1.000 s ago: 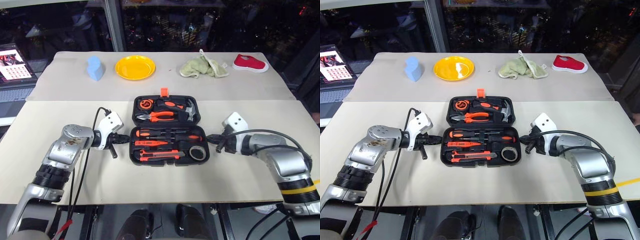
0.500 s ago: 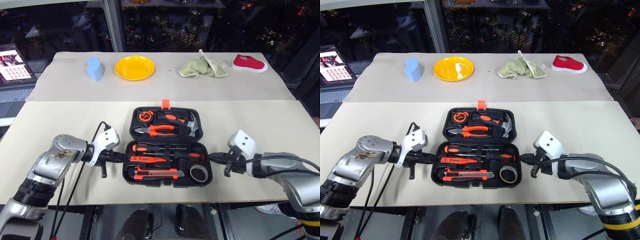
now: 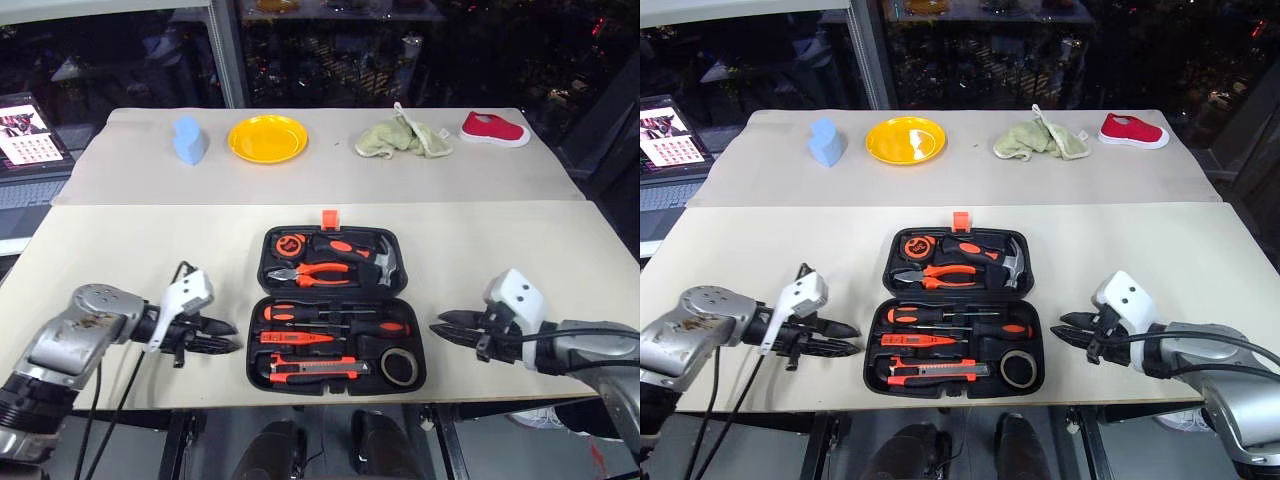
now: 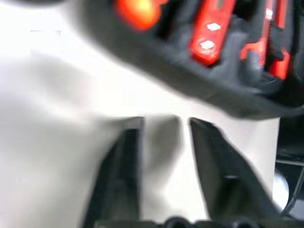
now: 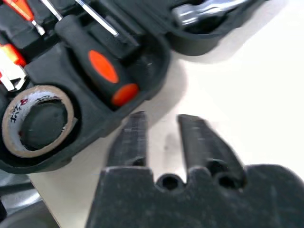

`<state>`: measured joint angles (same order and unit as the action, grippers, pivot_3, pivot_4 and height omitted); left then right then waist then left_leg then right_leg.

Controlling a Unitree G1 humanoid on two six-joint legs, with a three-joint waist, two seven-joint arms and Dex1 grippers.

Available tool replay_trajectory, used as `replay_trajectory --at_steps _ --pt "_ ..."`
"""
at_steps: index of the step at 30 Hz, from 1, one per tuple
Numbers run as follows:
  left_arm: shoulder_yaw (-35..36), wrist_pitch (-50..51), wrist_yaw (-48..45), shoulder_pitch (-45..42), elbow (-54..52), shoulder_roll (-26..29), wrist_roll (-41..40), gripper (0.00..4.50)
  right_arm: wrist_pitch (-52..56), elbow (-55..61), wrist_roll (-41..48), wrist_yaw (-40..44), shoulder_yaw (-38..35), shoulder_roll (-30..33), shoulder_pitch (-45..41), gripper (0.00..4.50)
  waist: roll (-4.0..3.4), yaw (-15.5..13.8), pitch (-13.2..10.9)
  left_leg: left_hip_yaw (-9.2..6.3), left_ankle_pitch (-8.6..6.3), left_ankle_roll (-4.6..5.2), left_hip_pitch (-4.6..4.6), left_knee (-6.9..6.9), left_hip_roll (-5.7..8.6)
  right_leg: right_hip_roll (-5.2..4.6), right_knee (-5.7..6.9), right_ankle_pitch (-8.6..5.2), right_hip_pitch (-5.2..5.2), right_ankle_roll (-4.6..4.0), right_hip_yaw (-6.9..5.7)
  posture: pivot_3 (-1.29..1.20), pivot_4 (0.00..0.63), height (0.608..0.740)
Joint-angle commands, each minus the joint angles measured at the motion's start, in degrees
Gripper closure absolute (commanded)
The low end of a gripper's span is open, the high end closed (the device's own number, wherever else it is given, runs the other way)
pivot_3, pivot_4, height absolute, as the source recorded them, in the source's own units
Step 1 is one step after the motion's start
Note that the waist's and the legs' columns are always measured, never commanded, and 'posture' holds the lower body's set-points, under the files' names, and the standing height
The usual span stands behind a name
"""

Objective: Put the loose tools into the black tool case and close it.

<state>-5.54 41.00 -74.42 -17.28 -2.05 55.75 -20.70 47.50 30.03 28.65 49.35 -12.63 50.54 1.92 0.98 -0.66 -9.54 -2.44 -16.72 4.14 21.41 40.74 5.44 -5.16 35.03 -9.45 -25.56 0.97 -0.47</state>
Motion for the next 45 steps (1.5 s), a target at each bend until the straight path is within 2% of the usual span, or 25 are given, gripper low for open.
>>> replay_trajectory --at_steps 1,4,6,7,10,13,19,23,25,26,28,33,34,35,38,40,41,42,43,44,45 --pt "3.01 15.84 7.86 -15.3 13.57 -5.32 -1.83 1.32 7.8 -5.67 5.35 -4.57 -3.58 -2.2 -11.2 1.67 0.05 -0.1 -0.14 -0.02 0.02 -0.02 -0.2 0.04 -0.02 0.13 -0.01 -0.16 0.28 0.26 -0.1 0.0 0.15 0.74" --pt "3.2 22.5 11.9 -23.17 20.21 -9.94 -1.98 1.26 12.65 -9.63 7.34 -7.05 -2.5 -4.18 -17.95 0.61 0.17 -0.13 -0.12 -0.05 0.2 0.05 -0.33 0.12 -0.02 0.16 -0.06 -0.2 0.54 0.56 -0.16 0.0 0.15 0.74" --pt "3.09 25.86 13.27 -27.66 23.46 -13.06 -2.54 1.26 15.68 -13.42 7.85 -8.54 -0.72 -5.69 -22.93 0.61 0.2 -0.01 -0.09 -0.04 0.17 0.09 -0.35 0.1 0.0 0.16 -0.04 -0.19 0.51 0.54 -0.11 0.0 0.15 0.74" --pt "3.05 27.2 13.65 -29.45 24.71 -14.31 -2.87 1.26 16.73 -15.29 7.73 -9.26 0.12 -6.42 -25.03 0.61 0.21 0.0 -0.09 -0.03 0.16 0.09 -0.31 0.09 0.03 0.15 0.05 0.08 0.41 0.1 -0.07 0.0 0.15 0.74" --pt "2.15 28.28 14.71 -32.85 27.55 -16.81 -2.46 1.26 18.91 -20.78 6.9 -11.08 2.06 -8.48 -30.27 0.61 0.22 0.25 -0.06 0.0 0.26 -0.37 0.0 0.06 0.04 0.04 0.11 0.15 0.03 -0.03 -0.02 0.0 0.15 0.74" --pt "0.05 27.23 15.36 -33.99 28.67 -18.08 -1.1 1.26 19.4 -25.37 5.42 -11.9 4.54 -9.61 -33.98 0.61 0.22 0.63 -0.04 0.07 0.3 -0.44 0.9 0.11 0.05 -0.07 0.41 0.2 -0.93 -0.1 0.04 0.0 0.15 0.74" --pt "-1.97 26.11 13.8 -33.59 28.32 -17.51 -0.97 1.26 18.94 -27.67 3.59 -11.37 9.14 -9.48 -35.54 0.61 0.21 0.74 -0.04 0.08 0.3 -0.44 1.15 0.07 0.05 -0.11 0.29 0.2 -1.18 -0.11 -0.03 0.0 0.15 0.74" --pt "-2.45 26.65 13.22 -32.63 26.65 -17.13 -1.5 2.31 18.79 -27.57 3.45 -11.36 10.01 -9.81 -35.31 0.57 0.21 0.72 -0.04 0.09 0.3 -0.44 1.15 0.11 0.07 -0.13 0.12 0.2 -1.12 -0.1 -0.02 0.0 0.15 0.74" --pt "-3.02 26.3 12.66 -32.23 26.27 -16.71 -1.24 3.13 19.12 -27.02 3.7 -11.4 10.23 -10.21 -35.03 1.09 0.2 0.74 -0.04 0.09 0.3 -0.44 1.12 0.11 0.07 -0.14 0.13 0.21 -1.12 -0.12 0.01 0.0 0.15 0.74" --pt "-3.4 26.08 12.44 -32.04 26.04 -16.5 -1.04 3.14 19.17 -26.79 3.7 -11.38 10.48 -10.32 -34.92 1.22 0.2 0.73 -0.03 0.09 0.3 -0.45 1.06 0.11 0.07 -0.13 0.15 0.22 -1.09 -0.14 0.03 0.0 0.15 0.74" --pt "-3.65 26.23 12.44 -31.92 25.85 -16.47 -1.01 3.14 19.0 -26.59 3.53 -11.36 11.17 -10.72 -34.74 2.0 0.2 0.74 -0.03 0.08 0.33 -0.49 0.84 0.09 0.07 -0.13 0.17 0.22 -0.88 -0.15 0.05 0.0 0.15 0.74" --pt "-5.2 27.21 11.86 -31.57 24.63 -15.86 -1.07 3.14 18.24 -27.19 2.87 -11.43 12.46 -11.39 -35.1 2.0 0.2 0.84 -0.03 0.07 0.32 -0.48 0.72 0.12 0.06 -0.12 0.19 0.22 -0.74 -0.15 0.05 0.0 0.15 0.74" --pt "-5.48 27.61 11.68 -31.49 24.31 -15.66 -1.17 3.14 18.27 -27.32 2.8 -11.42 12.45 -11.54 -35.26 2.45 0.2 0.85 -0.03 0.07 0.32 -0.47 0.72 0.12 0.07 -0.11 0.19 0.22 -0.75 -0.15 0.05 0.0 0.15 0.74" --pt "-5.9 27.56 11.34 -31.36 23.92 -15.36 -1.14 3.14 18.24 -27.53 2.69 -11.4 12.51 -11.7 -35.48 2.63 0.2 0.87 -0.03 0.07 0.32 -0.47 0.73 0.11 0.07 -0.11 0.19 0.22 -0.77 -0.15 0.05 0.0 0.15 0.74" --pt "-5.73 27.13 12.01 -31.39 24.14 -15.47 -0.88 3.14 18.06 -27.73 2.54 -11.21 12.66 -11.95 -35.77 3.69 0.19 0.89 -0.03 0.07 0.31 -0.46 0.75 0.1 0.06 -0.11 0.19 0.22 -0.78 -0.15 0.04 0.0 0.15 0.74" --pt "-5.33 27.14 12.57 -31.79 25.11 -16.04 -0.87 3.14 17.99 -27.58 2.56 -11.01 12.61 -12.04 -35.83 4.3 0.19 0.9 -0.03 0.06 0.3 -0.45 0.75 0.09 0.06 -0.11 0.17 0.22 -0.78 -0.14 0.03 0.0 0.15 0.74" --pt "-5.3 27.01 12.7 -31.87 25.35 -16.23 -0.85 3.14 18.01 -27.48 2.57 -10.94 12.58 -12.04 -35.86 4.44 0.19 0.89 -0.03 0.07 0.3 -0.44 0.75 0.09 0.06 -0.11 0.15 0.23 -0.77 -0.14 0.02 0.0 0.15 0.74" --pt "-5.22 27.0 12.6 -31.78 25.21 -16.42 -1.09 3.63 17.97 -27.34 2.58 -10.95 12.46 -12.05 -35.9 4.5 0.19 0.89 -0.03 0.07 0.3 -0.44 0.74 0.11 0.07 -0.11 0.13 0.23 -0.76 -0.14 0.02 0.0 0.15 0.74" --pt "-5.14 27.01 12.54 -31.69 25.08 -16.54 -1.27 3.81 17.94 -27.25 2.57 -10.97 12.37 -12.06 -35.93 4.5 0.18 0.88 -0.02 0.07 0.3 -0.44 0.73 0.12 0.07 -0.12 0.14 0.23 -0.74 -0.14 0.02 0.0 0.15 0.74" --pt "-5.01 27.09 12.54 -31.63 24.99 -16.65 -1.42 4.23 17.86 -27.14 2.59 -10.96 12.26 -12.07 -35.92 4.5 0.17 0.83 -0.01 0.08 0.3 -0.44 0.69 0.12 0.07 -0.12 0.14 0.23 -0.71 -0.14 0.03 0.0 0.15 0.74" --pt "-4.85 27.2 12.64 -31.58 24.94 -16.73 -1.56 4.45 17.78 -27.01 2.63 -10.96 12.12 -12.08 -35.91 4.5 0.16 0.77 -0.01 0.08 0.3 -0.45 0.65 0.12 0.07 -0.12 0.16 0.23 -0.67 -0.14 0.03 0.0 0.15 0.74"
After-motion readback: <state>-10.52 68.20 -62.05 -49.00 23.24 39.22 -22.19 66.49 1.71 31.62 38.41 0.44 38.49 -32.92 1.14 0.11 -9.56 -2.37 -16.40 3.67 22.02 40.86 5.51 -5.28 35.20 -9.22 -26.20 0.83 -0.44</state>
